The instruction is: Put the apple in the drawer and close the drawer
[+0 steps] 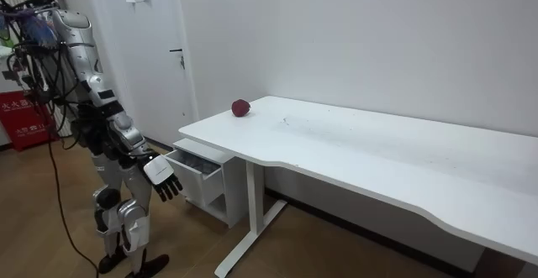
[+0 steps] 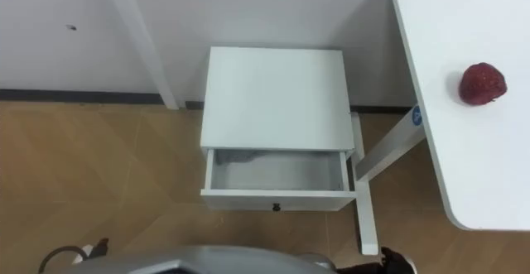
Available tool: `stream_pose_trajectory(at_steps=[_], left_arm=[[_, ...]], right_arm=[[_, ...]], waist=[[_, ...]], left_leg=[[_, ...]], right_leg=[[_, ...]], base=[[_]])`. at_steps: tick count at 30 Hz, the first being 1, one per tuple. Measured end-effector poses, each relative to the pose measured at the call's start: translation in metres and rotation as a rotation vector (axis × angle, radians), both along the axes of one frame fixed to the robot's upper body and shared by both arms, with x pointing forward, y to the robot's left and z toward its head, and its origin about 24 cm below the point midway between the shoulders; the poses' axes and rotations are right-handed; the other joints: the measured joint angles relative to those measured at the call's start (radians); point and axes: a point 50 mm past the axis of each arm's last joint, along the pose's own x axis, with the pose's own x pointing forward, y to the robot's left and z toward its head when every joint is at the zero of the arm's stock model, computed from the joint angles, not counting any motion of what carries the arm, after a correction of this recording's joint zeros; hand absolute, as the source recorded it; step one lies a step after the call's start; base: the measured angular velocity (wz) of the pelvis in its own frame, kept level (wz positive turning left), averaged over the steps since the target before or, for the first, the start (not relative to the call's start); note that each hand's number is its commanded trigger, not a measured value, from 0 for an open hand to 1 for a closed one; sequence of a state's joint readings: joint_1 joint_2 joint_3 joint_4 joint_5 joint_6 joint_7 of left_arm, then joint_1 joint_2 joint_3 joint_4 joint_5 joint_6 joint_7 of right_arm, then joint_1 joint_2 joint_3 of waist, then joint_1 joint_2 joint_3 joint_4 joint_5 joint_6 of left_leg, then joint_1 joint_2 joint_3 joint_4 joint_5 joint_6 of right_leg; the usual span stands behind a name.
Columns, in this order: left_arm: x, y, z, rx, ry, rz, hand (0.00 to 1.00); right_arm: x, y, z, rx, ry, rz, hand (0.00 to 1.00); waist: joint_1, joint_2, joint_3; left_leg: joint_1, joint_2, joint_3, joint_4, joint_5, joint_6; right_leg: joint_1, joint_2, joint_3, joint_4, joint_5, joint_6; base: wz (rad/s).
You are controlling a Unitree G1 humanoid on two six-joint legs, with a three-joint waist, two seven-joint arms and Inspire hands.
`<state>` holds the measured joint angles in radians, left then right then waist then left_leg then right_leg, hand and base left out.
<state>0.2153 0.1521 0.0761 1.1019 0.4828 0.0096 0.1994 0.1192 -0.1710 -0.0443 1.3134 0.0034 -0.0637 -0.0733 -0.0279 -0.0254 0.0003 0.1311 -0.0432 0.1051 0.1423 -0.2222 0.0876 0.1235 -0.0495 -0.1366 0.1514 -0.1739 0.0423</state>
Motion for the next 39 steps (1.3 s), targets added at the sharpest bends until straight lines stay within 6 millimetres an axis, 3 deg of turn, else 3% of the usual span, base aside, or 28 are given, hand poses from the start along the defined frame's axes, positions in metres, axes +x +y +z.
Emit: stream_pose_trajectory(at_steps=[7, 11, 17, 23, 25, 28, 31, 35, 39], left_arm=[[-0.004, -0.001, -0.001, -0.013, 0.023, 0.002, 0.0], [-0.008, -0.001, -0.001, -0.014, 0.033, 0.006, 0.0], [-0.003, 0.006, 0.001, 0.0, 0.002, 0.052, 0.0], [-0.001, 0.018, 0.005, 0.041, -0.046, 0.11, 0.0], [-0.004, 0.02, 0.006, 0.045, -0.058, 0.124, 0.0], [-0.006, 0.022, 0.007, 0.063, -0.068, 0.142, 0.0], [-0.006, 0.026, 0.009, 0.072, -0.077, 0.164, 0.0], [-0.01, 0.029, 0.01, 0.081, -0.069, 0.166, 0.0], [-0.006, 0.031, 0.013, 0.088, -0.1, 0.16, 0.0]], right_arm=[[0.0, 0.0, 0.0, 0.002, -0.003, -0.019, 0.0], [-0.002, 0.0, 0.0, 0.016, -0.032, -0.136, 0.0], [-0.007, -0.012, 0.003, 0.013, -0.132, -0.491, 0.0], [-0.017, -0.026, 0.008, 0.001, -0.27, -0.989, 0.0], [-0.02, -0.032, 0.009, 0.012, -0.349, -1.237, 0.0], [-0.021, -0.038, 0.012, 0.011, -0.431, -1.486, 0.0], [-0.019, -0.045, 0.016, 0.019, -0.505, -1.645, 0.0], [-0.006, -0.065, 0.028, 0.033, -0.654, -1.821, 0.0], [0.01, -0.085, 0.044, 0.007, -0.762, -1.823, 0.0]], waist=[[0.004, 0.0, 0.0001], [-0.001, 0.001, 0.0008], [-0.017, -0.005, 0.0025], [-0.057, -0.002, 0.001], [-0.079, -0.004, 0.002], [-0.083, -0.001, -0.0002], [-0.087, -0.002, 0.0005], [-0.11, -0.012, -0.0047], [-0.113, -0.014, -0.0054]], left_leg=[[0.001, 0.0, 0.001, -0.004, 0.0, 0.0], [0.001, 0.0, 0.002, -0.007, 0.0, 0.0], [0.007, 0.002, 0.023, -0.007, 0.0, 0.0], [0.013, 0.006, 0.035, -0.009, -0.002, -0.002], [0.015, 0.006, 0.035, -0.01, -0.002, -0.003], [0.015, 0.012, 0.05, -0.011, -0.004, -0.005], [0.014, 0.014, 0.058, -0.01, -0.005, -0.007], [0.012, 0.013, 0.058, -0.008, -0.005, -0.007], [0.01, 0.013, 0.058, -0.008, -0.005, -0.007]], right_leg=[[-0.002, 0.002, 0.009, 0.0, 0.0, 0.0], [-0.003, 0.002, 0.012, -0.001, 0.0, 0.0], [-0.004, 0.005, 0.041, -0.001, 0.0, 0.0], [-0.006, 0.01, 0.051, 0.002, 0.0, 0.0], [-0.005, 0.011, 0.055, 0.004, 0.0, 0.0], [-0.016, 0.018, 0.08, 0.016, 0.001, -0.001], [-0.023, 0.021, 0.083, 0.02, 0.002, -0.003], [-0.024, 0.02, 0.081, 0.021, 0.002, -0.004], [-0.027, 0.02, 0.081, 0.021, 0.002, -0.004]], base=[[-0.01], [-0.01], [-0.07], [-0.08], [-0.05], [-0.15], [-0.09], [0.0], [0.0]])
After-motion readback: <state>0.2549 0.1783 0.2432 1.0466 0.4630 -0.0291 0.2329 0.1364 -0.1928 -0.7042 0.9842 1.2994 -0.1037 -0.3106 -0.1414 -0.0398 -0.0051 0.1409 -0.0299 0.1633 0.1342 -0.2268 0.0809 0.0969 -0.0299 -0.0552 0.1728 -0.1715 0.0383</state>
